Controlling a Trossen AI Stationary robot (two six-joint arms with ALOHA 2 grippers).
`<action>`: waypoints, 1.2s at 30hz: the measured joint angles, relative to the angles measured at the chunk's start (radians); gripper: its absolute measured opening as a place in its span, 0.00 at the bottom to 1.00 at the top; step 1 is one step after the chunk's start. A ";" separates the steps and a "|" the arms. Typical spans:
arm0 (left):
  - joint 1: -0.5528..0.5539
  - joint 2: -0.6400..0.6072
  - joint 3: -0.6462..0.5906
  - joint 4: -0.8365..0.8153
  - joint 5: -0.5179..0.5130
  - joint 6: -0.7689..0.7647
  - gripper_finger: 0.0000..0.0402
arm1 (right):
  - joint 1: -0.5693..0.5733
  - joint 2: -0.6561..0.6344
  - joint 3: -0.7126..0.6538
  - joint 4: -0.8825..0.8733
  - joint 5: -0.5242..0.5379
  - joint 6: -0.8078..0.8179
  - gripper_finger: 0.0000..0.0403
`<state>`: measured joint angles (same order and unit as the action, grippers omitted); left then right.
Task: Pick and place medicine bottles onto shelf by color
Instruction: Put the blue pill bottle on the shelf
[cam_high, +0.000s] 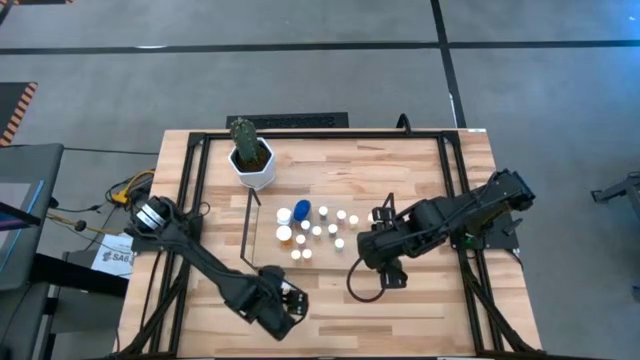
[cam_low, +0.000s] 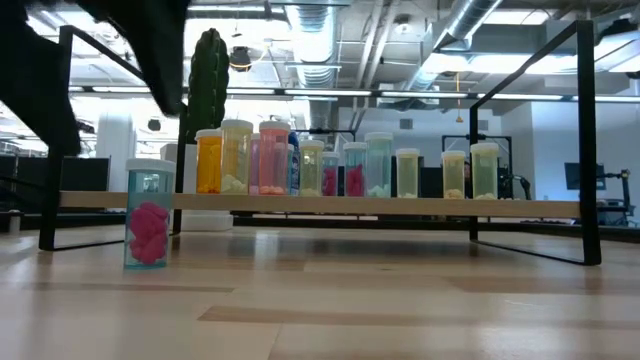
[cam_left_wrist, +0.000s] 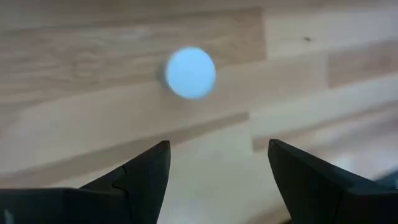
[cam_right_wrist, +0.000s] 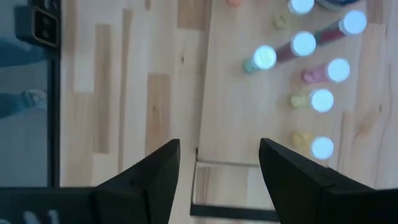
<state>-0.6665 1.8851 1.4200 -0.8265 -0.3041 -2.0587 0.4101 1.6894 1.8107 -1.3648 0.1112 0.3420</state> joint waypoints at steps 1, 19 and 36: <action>0.010 0.007 -0.001 -0.003 0.006 -0.003 0.64 | 0.002 0.000 0.000 -0.013 0.000 0.000 0.59; 0.132 0.014 0.000 -0.084 0.080 0.104 0.64 | -0.015 0.000 0.000 -0.053 0.006 -0.030 0.59; 0.145 0.032 0.000 -0.106 0.120 0.170 0.48 | -0.074 0.000 0.000 -0.053 0.019 -0.030 0.59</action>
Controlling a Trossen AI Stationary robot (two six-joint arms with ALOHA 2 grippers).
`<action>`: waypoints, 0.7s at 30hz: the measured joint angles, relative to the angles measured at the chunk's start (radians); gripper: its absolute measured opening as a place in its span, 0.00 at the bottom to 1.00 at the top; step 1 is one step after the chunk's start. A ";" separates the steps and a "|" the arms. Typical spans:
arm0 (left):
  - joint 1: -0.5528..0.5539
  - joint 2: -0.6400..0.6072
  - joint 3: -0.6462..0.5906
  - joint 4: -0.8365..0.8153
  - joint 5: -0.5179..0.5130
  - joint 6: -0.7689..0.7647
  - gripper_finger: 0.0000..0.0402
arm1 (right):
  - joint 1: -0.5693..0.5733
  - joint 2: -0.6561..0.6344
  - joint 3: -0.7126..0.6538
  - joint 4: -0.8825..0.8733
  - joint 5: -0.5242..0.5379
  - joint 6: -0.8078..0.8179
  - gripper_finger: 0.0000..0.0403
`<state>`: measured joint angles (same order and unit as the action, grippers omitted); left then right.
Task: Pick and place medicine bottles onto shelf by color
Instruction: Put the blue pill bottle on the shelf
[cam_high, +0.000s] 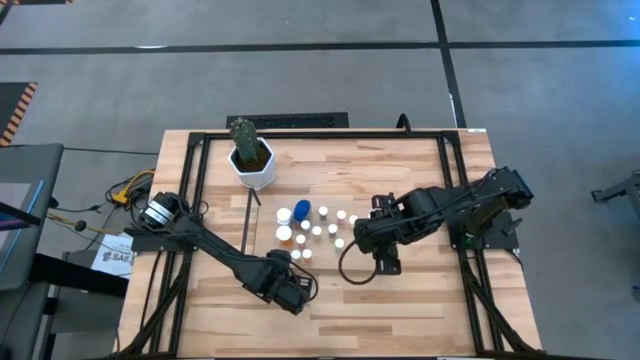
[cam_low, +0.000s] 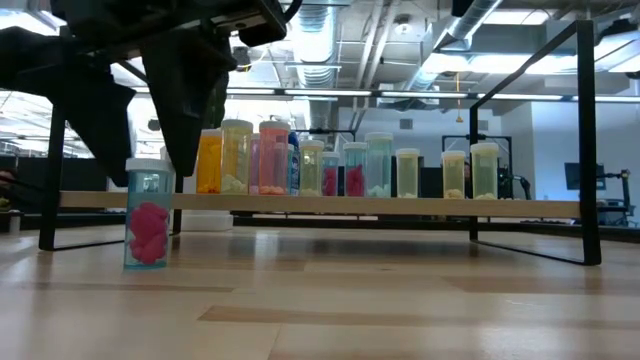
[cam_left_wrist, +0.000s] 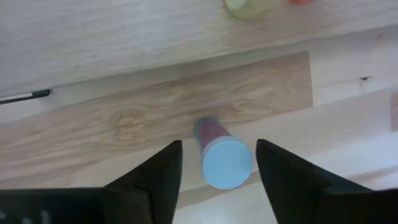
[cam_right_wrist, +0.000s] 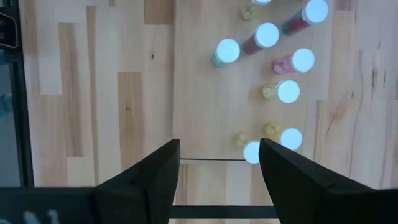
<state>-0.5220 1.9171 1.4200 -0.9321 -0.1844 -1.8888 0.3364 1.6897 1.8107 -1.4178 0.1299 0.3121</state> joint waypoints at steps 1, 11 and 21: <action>0.000 0.000 0.000 0.000 -0.004 0.000 0.46 | -0.001 0.000 0.000 0.000 0.001 0.000 0.59; 0.000 0.000 0.000 0.002 -0.002 0.009 0.36 | -0.005 0.000 0.000 0.000 0.002 0.001 0.59; 0.000 0.000 0.000 0.019 -0.004 0.033 0.27 | -0.005 0.000 0.000 -0.007 0.002 0.001 0.59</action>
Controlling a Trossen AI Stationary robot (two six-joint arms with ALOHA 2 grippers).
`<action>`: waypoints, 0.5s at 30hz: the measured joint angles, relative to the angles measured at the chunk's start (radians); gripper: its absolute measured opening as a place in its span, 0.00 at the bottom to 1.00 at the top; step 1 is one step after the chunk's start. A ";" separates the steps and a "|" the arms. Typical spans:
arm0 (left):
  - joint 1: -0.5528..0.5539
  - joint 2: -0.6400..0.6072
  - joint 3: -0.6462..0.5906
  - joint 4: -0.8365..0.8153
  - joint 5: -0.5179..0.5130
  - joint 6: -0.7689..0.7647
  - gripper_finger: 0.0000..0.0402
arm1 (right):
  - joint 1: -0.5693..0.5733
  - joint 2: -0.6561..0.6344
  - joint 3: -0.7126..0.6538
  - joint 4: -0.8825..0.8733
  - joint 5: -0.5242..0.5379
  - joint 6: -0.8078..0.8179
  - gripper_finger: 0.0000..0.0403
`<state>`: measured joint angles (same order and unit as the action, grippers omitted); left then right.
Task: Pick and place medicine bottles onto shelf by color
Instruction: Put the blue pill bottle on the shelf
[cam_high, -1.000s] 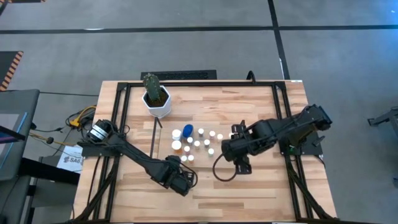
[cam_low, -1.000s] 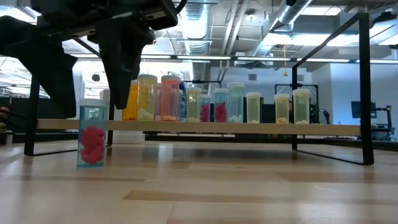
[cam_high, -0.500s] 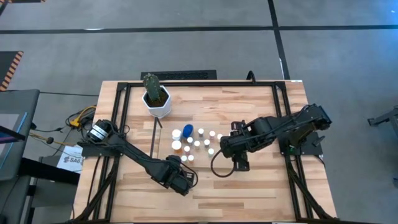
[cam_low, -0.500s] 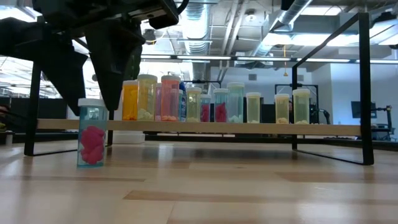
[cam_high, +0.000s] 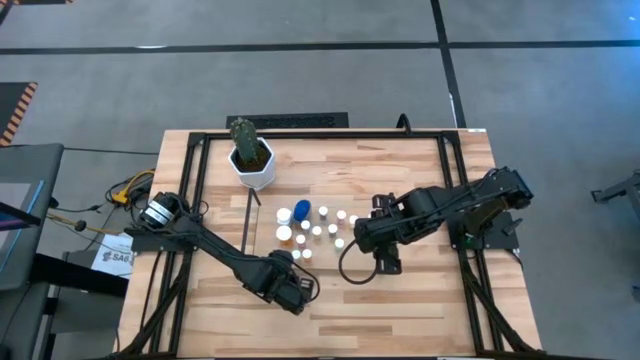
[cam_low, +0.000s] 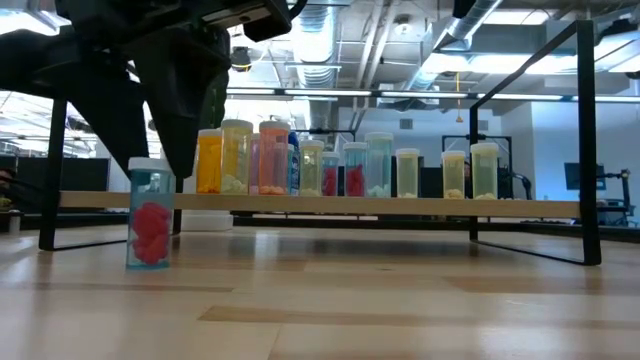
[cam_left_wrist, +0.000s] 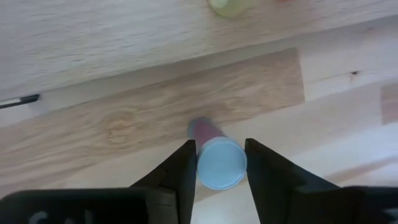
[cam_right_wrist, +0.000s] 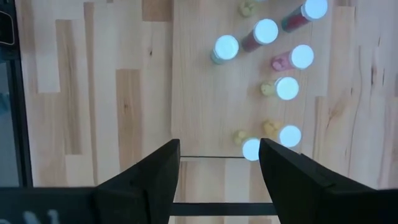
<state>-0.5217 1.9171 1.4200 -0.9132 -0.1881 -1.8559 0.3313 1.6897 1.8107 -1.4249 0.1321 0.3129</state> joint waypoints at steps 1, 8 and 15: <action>0.000 0.000 0.000 0.007 0.000 0.008 0.26 | 0.000 0.000 0.000 -0.003 0.000 0.000 0.59; 0.009 0.000 0.020 0.055 0.001 0.068 0.24 | 0.000 0.000 0.000 -0.027 0.000 0.000 0.59; 0.055 -0.002 0.161 0.033 -0.001 0.254 0.24 | 0.000 0.000 0.000 -0.092 0.000 0.001 0.59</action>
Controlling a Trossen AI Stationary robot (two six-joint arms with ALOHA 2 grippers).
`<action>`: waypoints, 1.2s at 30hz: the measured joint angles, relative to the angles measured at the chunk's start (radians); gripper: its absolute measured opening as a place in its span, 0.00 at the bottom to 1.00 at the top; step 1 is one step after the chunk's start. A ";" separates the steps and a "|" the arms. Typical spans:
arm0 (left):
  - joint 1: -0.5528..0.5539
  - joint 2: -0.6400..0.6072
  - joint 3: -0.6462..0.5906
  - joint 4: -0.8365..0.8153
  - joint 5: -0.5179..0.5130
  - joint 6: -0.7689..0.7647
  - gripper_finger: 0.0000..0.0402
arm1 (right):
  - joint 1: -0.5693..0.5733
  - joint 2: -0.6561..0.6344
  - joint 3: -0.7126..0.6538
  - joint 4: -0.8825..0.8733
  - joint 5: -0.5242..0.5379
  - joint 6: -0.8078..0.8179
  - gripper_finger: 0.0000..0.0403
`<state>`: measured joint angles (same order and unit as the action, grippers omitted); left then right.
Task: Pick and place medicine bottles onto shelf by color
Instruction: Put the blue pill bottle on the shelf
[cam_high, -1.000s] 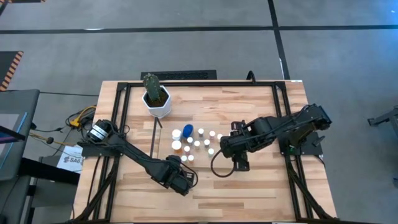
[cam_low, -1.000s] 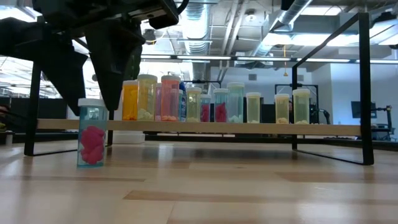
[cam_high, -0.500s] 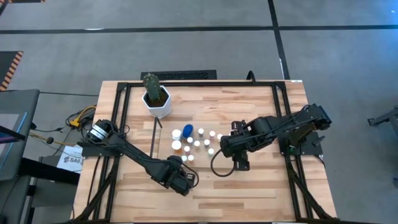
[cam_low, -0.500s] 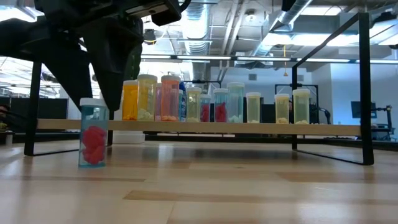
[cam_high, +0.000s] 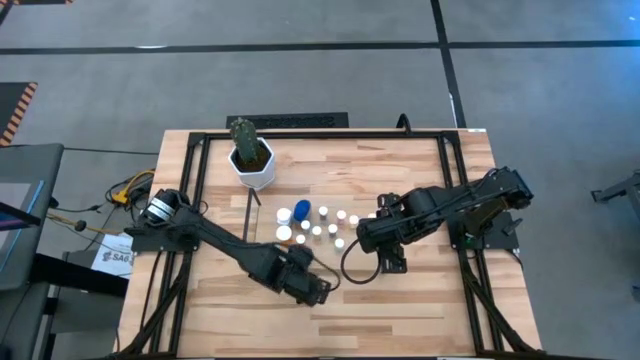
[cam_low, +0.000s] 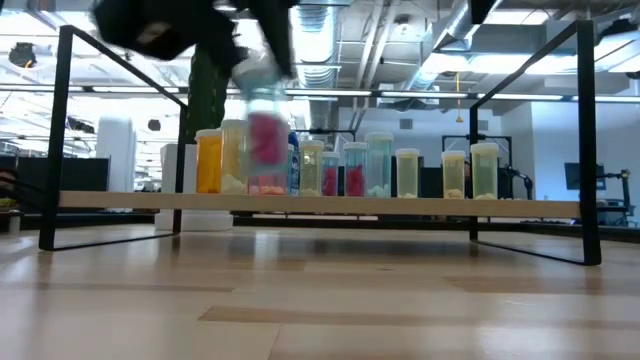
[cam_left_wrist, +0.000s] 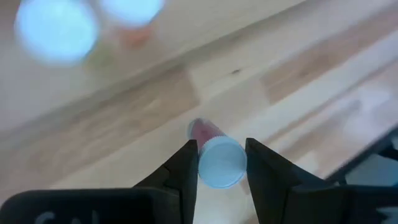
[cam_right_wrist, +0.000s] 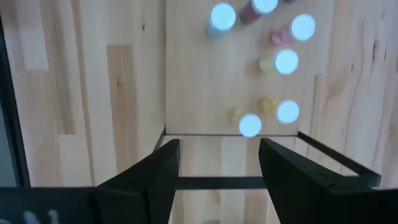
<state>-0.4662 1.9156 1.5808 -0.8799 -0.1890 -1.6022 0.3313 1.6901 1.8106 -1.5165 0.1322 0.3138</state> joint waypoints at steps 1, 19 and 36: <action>0.011 0.000 0.020 -0.001 -0.001 0.034 0.24 | 0.000 0.000 0.000 -0.011 0.000 0.000 0.59; 0.176 -0.001 0.101 0.001 0.028 0.393 0.24 | 0.176 -0.219 0.000 0.013 0.308 0.146 0.59; 0.235 0.000 0.101 0.002 0.070 0.681 0.23 | 0.529 -0.727 -0.719 0.592 0.680 0.444 0.59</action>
<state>-0.2309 1.9152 1.6814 -0.8780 -0.1189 -0.9215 0.8605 0.9634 1.0918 -0.9241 0.8124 0.7577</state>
